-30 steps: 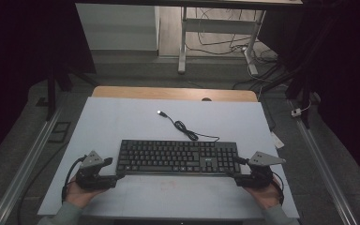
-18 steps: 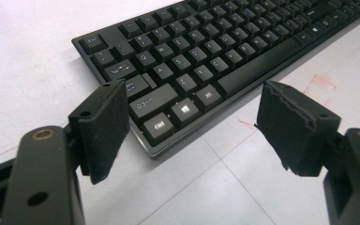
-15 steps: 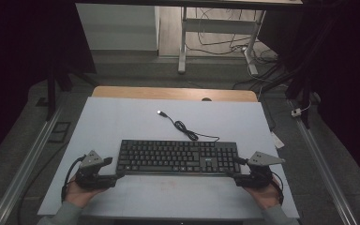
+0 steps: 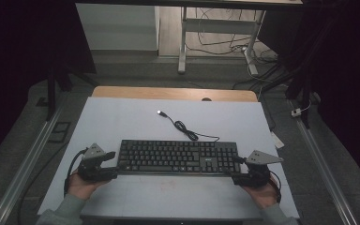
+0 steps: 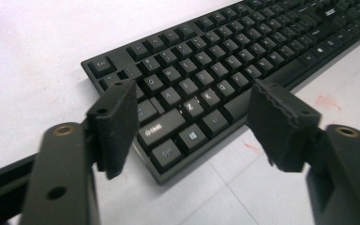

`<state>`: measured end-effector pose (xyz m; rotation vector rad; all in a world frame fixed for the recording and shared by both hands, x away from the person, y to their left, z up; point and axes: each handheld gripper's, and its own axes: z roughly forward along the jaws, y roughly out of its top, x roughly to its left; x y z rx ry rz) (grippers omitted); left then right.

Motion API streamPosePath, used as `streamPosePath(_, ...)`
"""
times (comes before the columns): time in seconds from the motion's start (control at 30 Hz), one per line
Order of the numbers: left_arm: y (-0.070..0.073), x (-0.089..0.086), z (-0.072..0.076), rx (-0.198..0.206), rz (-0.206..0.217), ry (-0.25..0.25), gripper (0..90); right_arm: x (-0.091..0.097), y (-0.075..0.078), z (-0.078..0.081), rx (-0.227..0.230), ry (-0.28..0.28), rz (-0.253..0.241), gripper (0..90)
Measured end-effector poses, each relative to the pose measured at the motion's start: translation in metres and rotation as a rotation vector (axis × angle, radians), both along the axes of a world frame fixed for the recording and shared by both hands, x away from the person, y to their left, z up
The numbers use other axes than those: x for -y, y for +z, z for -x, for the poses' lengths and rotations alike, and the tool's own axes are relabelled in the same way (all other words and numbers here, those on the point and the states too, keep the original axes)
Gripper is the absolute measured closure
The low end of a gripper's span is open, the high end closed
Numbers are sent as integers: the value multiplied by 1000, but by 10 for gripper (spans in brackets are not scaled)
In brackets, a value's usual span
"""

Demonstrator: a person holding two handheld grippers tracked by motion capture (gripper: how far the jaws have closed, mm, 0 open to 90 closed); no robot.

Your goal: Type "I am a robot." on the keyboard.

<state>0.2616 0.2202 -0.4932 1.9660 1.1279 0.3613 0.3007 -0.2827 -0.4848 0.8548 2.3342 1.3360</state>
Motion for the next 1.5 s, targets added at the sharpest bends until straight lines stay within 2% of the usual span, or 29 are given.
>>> streamPosePath(0.1,1,3,-6,-10,-7,-7,402,0,1,-1,-1,3,9,365)
streamPosePath(0.2,-1,5,-9,-10,-17,-15,528,-3,1,-2,-3,0,15,366)
streamPosePath(0.23,-2,5,-10,-11,-28,-19,528,-3,1,-2,-3,0,15,366)
streamPosePath(0.27,-4,6,-10,-14,-38,-24,599,-5,1,-2,-6,-1,13,367)
streamPosePath(0.37,-5,7,-11,-18,-51,-36,687,-12,2,-5,-12,3,4,369)
streamPosePath(0.4,-6,6,-12,-19,-53,-37,687,-12,2,-5,-12,3,4,369)
streamPosePath(0.43,-6,6,-12,-21,-53,-36,743,-17,3,-6,-15,11,2,369)
streamPosePath(0.63,-10,5,-16,-37,-58,-36,843,-40,5,-12,-24,32,3,371)
streamPosePath(0.77,-11,6,-17,-43,-65,-36,880,-57,5,-17,-40,54,-10,375)
streamPosePath(0.97,-13,8,-19,-51,-86,-34,886,-81,6,-25,-46,87,2,374)
streamPosePath(1.23,-17,11,-21,-59,-97,-30,886,-100,4,-33,-56,92,16,389)
streamPosePath(1.5,-18,10,-22,-61,-100,-27,885,-113,2,-38,-74,116,4,493)
